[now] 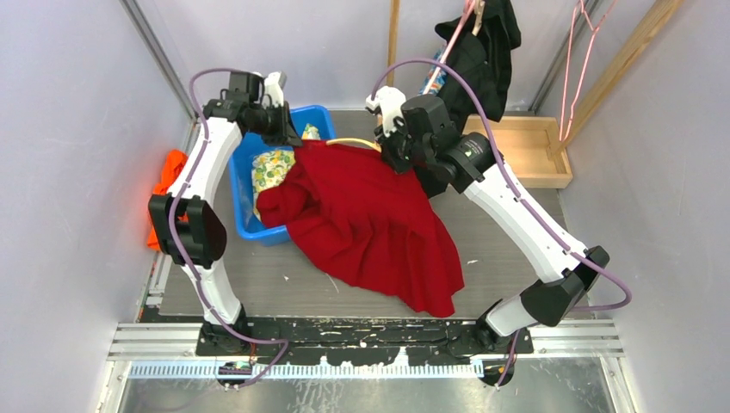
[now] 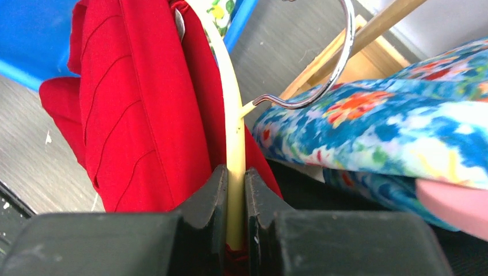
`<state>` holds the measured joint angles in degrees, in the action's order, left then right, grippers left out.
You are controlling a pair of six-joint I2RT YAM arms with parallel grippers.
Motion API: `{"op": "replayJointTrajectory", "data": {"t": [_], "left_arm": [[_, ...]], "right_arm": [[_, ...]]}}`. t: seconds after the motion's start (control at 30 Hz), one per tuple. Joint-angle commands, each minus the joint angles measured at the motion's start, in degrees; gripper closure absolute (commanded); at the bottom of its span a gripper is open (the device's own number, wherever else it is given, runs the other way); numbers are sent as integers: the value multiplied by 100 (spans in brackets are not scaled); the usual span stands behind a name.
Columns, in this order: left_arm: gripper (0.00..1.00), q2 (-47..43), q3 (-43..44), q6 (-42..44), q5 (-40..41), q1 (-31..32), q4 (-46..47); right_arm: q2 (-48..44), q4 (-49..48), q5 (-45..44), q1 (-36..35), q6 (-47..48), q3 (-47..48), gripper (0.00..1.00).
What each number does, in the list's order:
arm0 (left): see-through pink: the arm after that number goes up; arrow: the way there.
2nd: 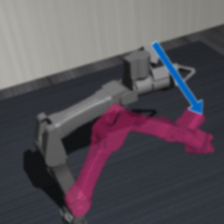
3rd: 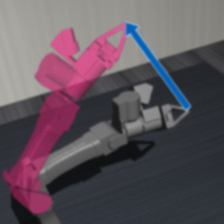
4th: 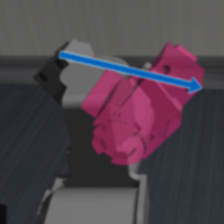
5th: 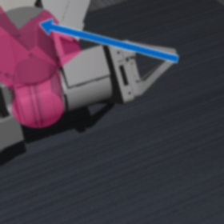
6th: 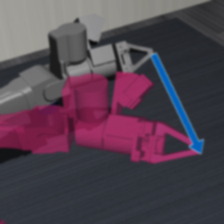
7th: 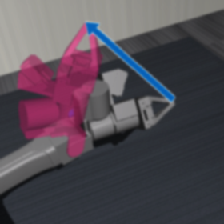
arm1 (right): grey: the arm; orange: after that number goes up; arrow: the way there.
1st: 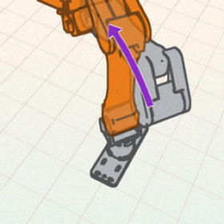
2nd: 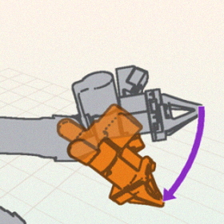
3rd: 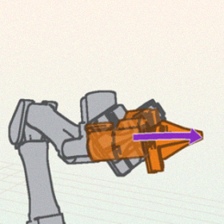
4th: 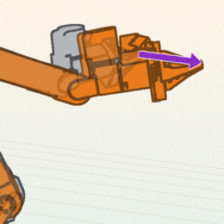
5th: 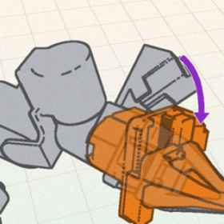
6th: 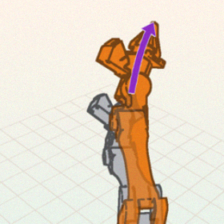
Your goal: Remove the skirt from the hanger
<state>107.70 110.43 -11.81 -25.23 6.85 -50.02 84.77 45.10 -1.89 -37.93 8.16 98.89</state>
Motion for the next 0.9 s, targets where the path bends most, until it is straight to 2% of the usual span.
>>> {"op": "replayJointTrajectory", "data": {"t": [0.0, 0.17, 0.3, 0.43, 0.6, 0.87], "left_arm": [[100, -40, -605, 558, 1303, -358, 773], [100, -151, -373, 395, 1026, -197, 795], [100, -61, -110, 400, 976, 158, 612], [100, -35, -109, 302, 949, 547, 689], [100, 104, 288, 298, 927, 986, 528], [100, 125, 675, 288, 871, 1099, 390]], "right_arm": [[-1001, 509, -348, 93, 214, 578, 100], [-672, 72, 193, 70, -86, 552, 100], [-450, -638, 373, 67, -192, 657, 100], [35, -854, 717, 57, -234, 1007, 100], [506, -1341, 1157, 22, -525, 1137, 100], [1043, -1601, 1397, -266, -671, 1126, 100]]}}
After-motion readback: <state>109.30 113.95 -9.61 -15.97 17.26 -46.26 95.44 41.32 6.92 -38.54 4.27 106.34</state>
